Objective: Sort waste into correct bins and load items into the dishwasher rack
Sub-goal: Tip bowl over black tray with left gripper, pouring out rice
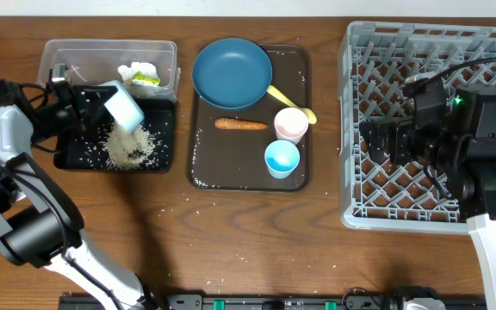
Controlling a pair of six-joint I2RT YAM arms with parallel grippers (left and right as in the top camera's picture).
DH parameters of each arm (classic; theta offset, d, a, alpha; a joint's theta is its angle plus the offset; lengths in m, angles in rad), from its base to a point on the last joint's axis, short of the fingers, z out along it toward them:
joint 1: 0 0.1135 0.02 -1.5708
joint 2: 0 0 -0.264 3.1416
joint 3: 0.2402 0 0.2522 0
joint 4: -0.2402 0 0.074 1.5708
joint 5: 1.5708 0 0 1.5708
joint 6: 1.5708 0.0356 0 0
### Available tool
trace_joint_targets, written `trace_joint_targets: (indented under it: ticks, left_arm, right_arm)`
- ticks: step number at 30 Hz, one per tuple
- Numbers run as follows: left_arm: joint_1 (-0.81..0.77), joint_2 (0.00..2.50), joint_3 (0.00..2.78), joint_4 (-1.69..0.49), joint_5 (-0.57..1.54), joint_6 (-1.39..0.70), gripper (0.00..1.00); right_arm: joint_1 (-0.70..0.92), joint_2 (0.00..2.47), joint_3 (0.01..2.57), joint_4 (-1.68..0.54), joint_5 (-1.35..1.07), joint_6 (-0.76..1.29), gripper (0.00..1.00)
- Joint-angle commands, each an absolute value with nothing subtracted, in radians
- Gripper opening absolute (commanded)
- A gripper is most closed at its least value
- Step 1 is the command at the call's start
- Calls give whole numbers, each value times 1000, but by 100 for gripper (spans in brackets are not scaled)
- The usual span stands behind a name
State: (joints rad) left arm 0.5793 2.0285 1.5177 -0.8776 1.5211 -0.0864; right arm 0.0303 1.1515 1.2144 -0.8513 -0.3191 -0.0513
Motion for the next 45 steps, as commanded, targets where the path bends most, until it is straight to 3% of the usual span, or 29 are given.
trace_joint_targets:
  ticks: [1,45]
  left_arm:
    - [600,2024,1520,-877,1573,-113,6]
    - [607,2024,1520,-929,1559,-313,6]
  right_arm:
    - [27,1152,1229,-856,-330,-38,99]
    - [27,1152,1229,-857,-330,-38,99]
